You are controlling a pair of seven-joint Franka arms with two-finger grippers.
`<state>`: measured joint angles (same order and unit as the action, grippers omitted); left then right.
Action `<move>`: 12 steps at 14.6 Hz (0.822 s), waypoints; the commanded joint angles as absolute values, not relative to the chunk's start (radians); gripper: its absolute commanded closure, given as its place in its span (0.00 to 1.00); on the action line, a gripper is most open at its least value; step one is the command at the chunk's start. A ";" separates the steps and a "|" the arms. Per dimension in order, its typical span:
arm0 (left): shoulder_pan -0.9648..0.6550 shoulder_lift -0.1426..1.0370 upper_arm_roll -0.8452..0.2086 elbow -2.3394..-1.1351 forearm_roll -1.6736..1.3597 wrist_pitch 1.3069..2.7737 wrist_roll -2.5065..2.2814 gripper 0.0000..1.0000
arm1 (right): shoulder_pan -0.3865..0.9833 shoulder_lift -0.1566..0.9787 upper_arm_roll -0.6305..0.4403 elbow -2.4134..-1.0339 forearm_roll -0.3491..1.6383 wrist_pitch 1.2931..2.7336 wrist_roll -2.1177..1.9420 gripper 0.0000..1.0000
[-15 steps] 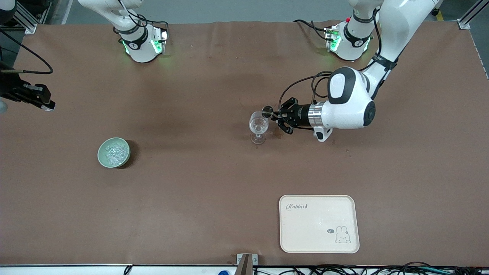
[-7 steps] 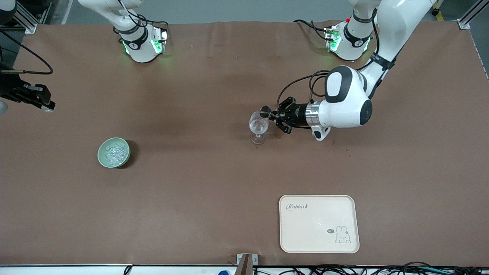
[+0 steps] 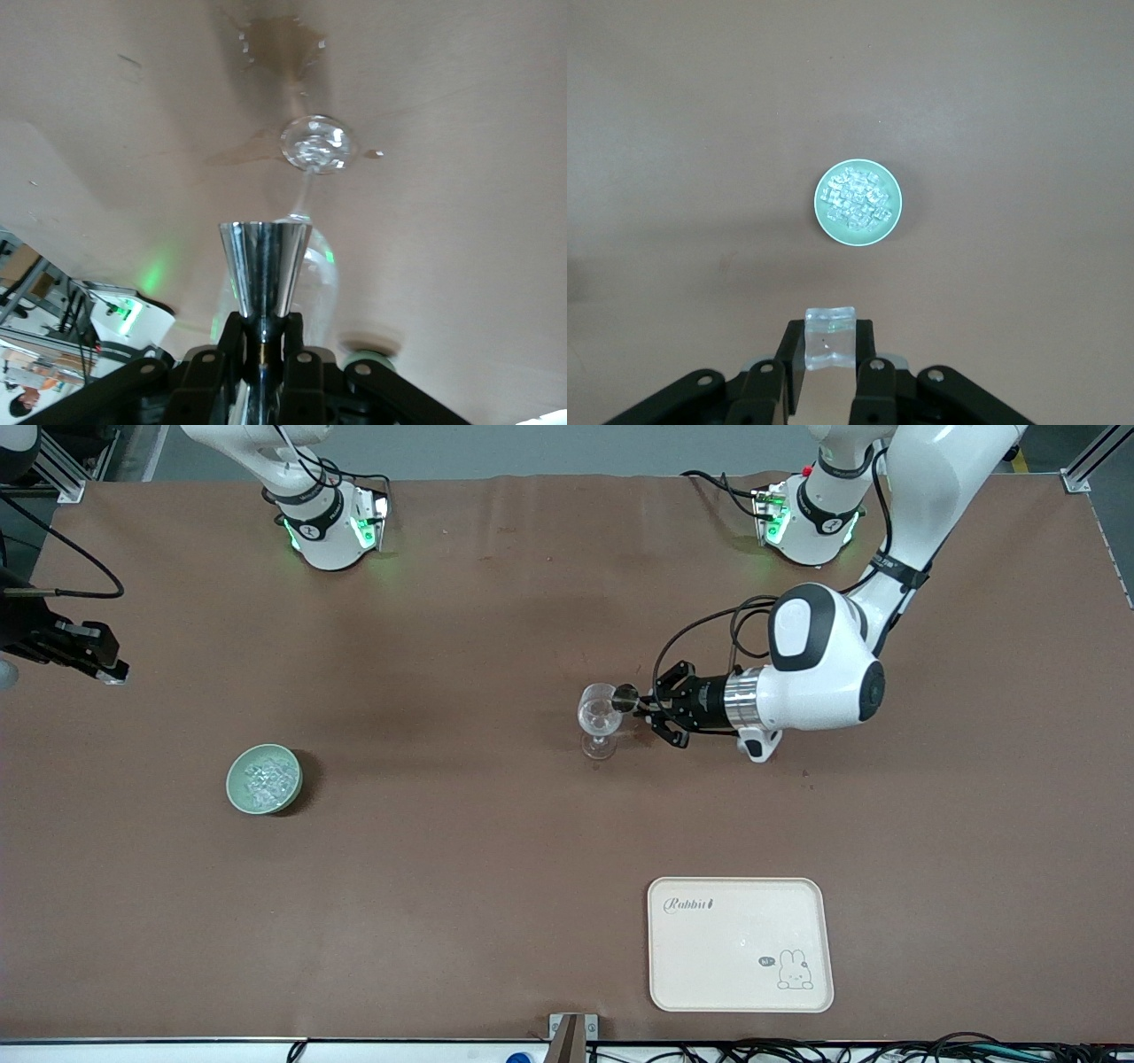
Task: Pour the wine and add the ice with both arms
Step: 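Tilt the jigger to pour into the wine glass with the left gripper, then move the jigger toward the tray while the right gripper carries the ice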
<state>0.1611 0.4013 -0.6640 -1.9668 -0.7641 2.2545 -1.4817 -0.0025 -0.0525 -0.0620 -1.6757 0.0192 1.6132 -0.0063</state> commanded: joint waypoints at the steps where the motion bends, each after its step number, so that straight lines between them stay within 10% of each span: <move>1: 0.218 0.448 -0.672 -1.890 -0.764 2.212 -1.474 0.99 | 0.005 -0.064 -0.061 -1.695 0.009 1.628 0.000 0.98; 12: 0.390 0.791 -0.667 -1.496 -0.915 2.137 -1.203 0.99 | 0.323 0.162 -0.061 -1.511 0.014 1.674 0.555 0.99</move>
<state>0.3766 0.7193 -0.6589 -1.5792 -0.8683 2.1577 -1.2476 0.2478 0.0724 -0.0519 -1.6132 0.0198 1.6876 0.4252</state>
